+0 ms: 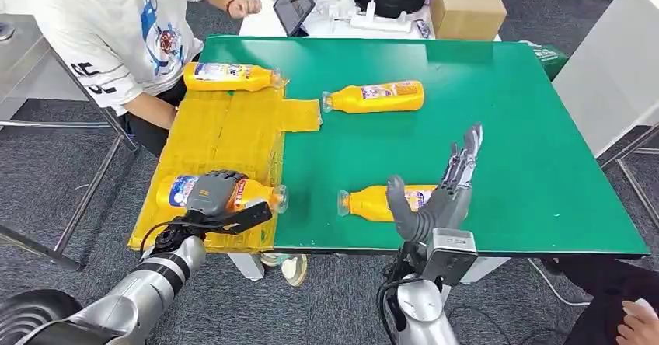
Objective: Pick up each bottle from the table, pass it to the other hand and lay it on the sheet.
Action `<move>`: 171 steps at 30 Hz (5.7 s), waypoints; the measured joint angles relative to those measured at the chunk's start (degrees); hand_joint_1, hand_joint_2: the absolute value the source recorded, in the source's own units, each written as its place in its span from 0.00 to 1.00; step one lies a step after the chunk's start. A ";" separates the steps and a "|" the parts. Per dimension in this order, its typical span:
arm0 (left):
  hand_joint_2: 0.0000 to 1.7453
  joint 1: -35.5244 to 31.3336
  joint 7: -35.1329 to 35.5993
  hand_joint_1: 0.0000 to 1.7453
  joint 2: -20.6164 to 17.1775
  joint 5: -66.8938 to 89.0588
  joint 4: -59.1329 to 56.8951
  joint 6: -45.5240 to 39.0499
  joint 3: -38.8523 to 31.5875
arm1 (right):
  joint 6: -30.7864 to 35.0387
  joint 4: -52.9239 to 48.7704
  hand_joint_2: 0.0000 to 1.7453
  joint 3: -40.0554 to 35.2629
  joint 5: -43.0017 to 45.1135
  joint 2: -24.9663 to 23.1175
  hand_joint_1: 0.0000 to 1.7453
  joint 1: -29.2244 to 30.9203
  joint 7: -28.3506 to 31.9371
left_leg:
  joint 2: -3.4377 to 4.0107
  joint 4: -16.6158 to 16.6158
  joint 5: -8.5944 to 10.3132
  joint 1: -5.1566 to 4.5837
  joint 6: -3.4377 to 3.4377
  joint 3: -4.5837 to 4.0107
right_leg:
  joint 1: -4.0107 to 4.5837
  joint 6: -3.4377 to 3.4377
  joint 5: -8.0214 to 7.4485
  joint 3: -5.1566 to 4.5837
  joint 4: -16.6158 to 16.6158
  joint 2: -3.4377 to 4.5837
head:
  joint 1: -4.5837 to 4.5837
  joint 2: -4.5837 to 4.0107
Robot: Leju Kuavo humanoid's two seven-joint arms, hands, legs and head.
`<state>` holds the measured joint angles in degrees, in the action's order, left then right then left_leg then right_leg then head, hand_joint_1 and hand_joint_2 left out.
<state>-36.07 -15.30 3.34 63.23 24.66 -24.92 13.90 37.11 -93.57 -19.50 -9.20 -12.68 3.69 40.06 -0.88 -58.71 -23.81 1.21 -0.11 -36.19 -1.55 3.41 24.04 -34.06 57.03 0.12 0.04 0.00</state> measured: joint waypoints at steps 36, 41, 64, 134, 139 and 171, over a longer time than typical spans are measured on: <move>1.00 7.88 -22.14 0.00 4.02 -49.97 10.57 26.67 -20.62 | -11.35 15.92 1.00 2.73 -7.72 -0.66 0.00 4.00 -5.08 | -0.22 0.04 0.06 0.00 -0.07 0.61 | 0.00 -0.06 0.00 0.58 -0.01 -0.09 | -0.02 0.00; 1.00 13.42 -24.81 0.00 5.79 -47.13 26.49 0.67 -21.08 | -15.66 21.24 1.00 1.64 -21.93 2.88 0.00 5.64 -17.31 | -0.09 0.00 0.16 0.00 -0.10 0.08 | 0.01 -0.16 -0.13 0.04 0.00 -0.06 | 0.00 0.00; 1.00 22.30 -25.03 0.00 5.27 -38.84 45.37 -11.61 -8.37 | -35.26 29.92 1.00 0.63 -32.24 23.76 0.00 14.81 -31.78 | -0.27 -0.04 0.13 -0.01 -0.07 -0.37 | -0.01 0.03 -0.05 -0.31 -0.03 -0.11 | 0.02 0.00; 1.00 20.19 -7.83 0.00 9.75 -78.12 35.01 40.51 -3.50 | -0.36 4.46 1.00 12.02 -18.90 8.74 1.00 3.79 -4.00 | -0.25 -0.05 0.12 -0.02 -0.07 -0.50 | -0.05 0.04 -0.04 -0.48 -0.02 -0.08 | 0.02 0.00; 1.00 20.21 -6.78 0.00 9.40 -86.40 35.06 48.87 -0.50 | -8.20 9.01 1.00 10.47 -20.96 7.58 1.00 2.80 -2.23 | -0.24 -0.04 0.12 -0.01 -0.07 -0.51 | -0.02 0.04 -0.04 -0.48 -0.02 -0.07 | 0.02 0.00; 1.00 19.40 -8.70 0.02 7.63 -82.90 35.36 47.91 7.67 | -11.80 36.74 1.00 -7.32 -23.28 0.37 1.00 7.73 -3.37 | -0.21 -0.03 0.13 0.02 -0.08 -0.57 | 0.01 0.02 -0.02 -0.53 -0.02 -0.08 | 0.00 0.00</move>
<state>-16.67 -24.00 10.97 -19.67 60.02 22.99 21.57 25.31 -56.82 -26.82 -32.48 -12.31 11.42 36.70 -1.09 -58.73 -23.68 1.23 -0.19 -36.76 -1.54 3.43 24.01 -34.59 57.02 0.04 0.04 0.00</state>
